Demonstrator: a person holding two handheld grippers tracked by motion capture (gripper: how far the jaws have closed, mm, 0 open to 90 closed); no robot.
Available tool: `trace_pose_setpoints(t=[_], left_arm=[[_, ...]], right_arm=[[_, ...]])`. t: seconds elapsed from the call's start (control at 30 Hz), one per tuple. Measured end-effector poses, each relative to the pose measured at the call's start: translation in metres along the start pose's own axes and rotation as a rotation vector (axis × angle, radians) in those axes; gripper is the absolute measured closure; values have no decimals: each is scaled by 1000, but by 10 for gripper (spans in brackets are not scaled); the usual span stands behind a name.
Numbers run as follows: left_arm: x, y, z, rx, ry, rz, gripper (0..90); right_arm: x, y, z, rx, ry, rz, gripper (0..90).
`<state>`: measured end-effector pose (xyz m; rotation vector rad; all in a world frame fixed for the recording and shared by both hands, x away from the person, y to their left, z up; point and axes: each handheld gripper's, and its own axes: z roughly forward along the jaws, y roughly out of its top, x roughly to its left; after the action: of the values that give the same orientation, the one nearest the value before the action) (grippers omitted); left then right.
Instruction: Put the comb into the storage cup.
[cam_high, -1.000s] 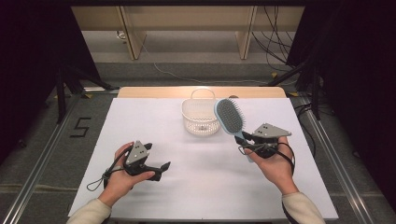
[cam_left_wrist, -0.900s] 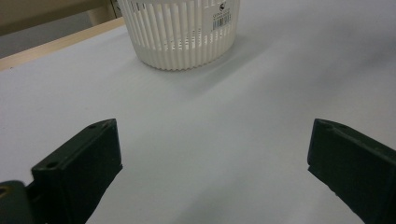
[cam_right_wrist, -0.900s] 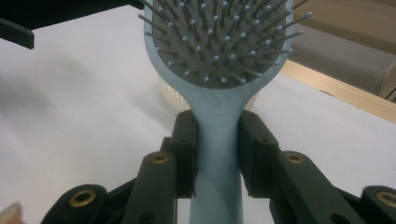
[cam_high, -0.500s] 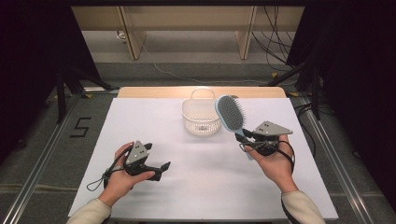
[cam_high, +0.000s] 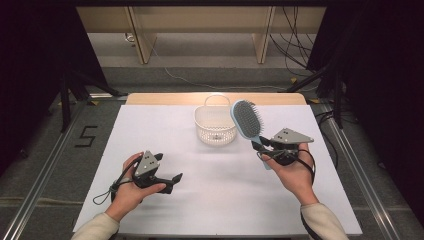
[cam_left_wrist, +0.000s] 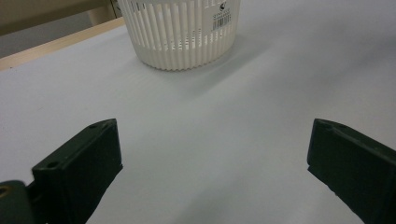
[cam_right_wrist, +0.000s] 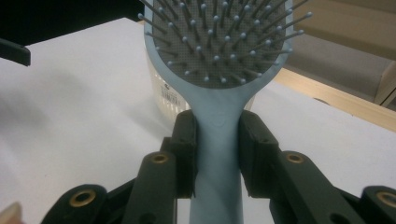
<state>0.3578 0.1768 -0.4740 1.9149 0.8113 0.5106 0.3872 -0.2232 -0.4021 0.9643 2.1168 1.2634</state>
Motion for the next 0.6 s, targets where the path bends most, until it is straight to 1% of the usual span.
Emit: trace_pose_setpoints(t=[0.6], left_arm=[[0, 0, 0, 0, 1, 0, 26]], right_arm=[[-2, 4, 2, -17, -3, 5, 702]])
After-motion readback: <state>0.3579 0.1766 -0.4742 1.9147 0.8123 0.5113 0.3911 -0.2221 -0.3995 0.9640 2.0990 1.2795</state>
